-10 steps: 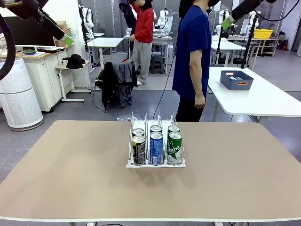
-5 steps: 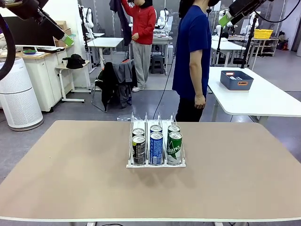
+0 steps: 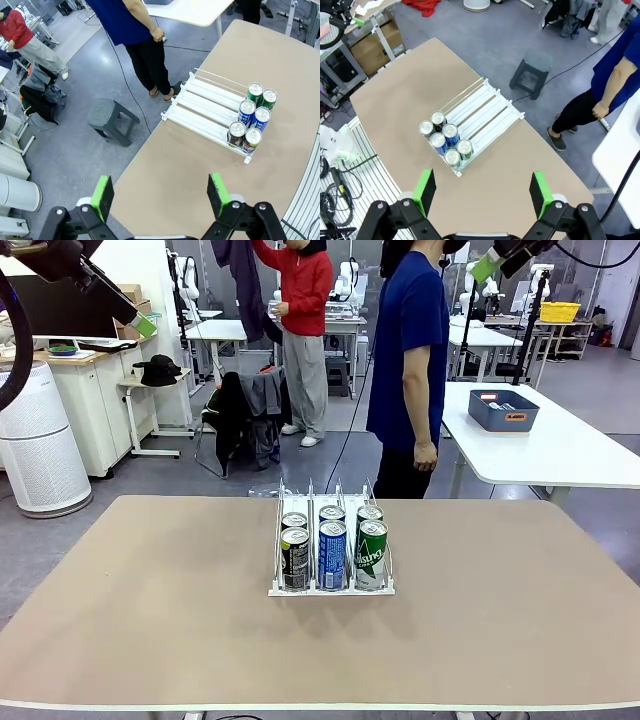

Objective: Fill the beverage cans into the dispenser.
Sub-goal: Pick up the Ionic drink handed by the human.

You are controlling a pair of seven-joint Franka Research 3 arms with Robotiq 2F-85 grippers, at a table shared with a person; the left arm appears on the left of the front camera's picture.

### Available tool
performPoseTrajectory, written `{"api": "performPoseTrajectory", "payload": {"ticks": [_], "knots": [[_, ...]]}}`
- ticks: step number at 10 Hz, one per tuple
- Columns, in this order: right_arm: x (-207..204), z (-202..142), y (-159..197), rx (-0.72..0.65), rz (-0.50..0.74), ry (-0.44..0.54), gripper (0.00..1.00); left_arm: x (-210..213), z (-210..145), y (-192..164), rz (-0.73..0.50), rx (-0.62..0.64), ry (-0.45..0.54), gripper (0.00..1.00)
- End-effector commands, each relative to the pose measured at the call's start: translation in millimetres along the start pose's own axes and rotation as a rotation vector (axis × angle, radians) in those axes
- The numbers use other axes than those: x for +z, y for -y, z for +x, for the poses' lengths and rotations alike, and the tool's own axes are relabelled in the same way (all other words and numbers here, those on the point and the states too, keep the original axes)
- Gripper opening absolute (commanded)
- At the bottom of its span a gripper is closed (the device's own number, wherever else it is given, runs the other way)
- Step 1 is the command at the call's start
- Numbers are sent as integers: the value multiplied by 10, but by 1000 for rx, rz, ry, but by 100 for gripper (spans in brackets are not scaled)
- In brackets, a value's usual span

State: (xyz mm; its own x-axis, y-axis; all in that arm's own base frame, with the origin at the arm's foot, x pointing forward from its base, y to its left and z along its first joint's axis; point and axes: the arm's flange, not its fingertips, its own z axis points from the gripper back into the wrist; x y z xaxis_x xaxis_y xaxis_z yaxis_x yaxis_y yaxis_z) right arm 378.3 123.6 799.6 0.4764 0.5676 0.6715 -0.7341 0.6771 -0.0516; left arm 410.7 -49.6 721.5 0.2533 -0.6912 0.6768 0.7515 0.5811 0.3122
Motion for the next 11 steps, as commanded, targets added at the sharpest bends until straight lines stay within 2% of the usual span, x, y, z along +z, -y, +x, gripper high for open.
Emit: {"api": "performPoseTrajectory", "payload": {"ticks": [1,3,6,9,11], "knots": [[-46,1,30,-17,23,6,100,-4,-6,-1,7,2,-11,100],[-46,1,30,-17,23,6,100,0,0,0,0,0,0,100],[-46,1,30,-17,23,6,100,123,222,178,-21,63,-62,100],[-46,1,30,-17,23,6,100,322,322,289,-86,116,4,100],[-46,1,30,-17,23,6,100,424,399,309,-150,86,32,100]]}}
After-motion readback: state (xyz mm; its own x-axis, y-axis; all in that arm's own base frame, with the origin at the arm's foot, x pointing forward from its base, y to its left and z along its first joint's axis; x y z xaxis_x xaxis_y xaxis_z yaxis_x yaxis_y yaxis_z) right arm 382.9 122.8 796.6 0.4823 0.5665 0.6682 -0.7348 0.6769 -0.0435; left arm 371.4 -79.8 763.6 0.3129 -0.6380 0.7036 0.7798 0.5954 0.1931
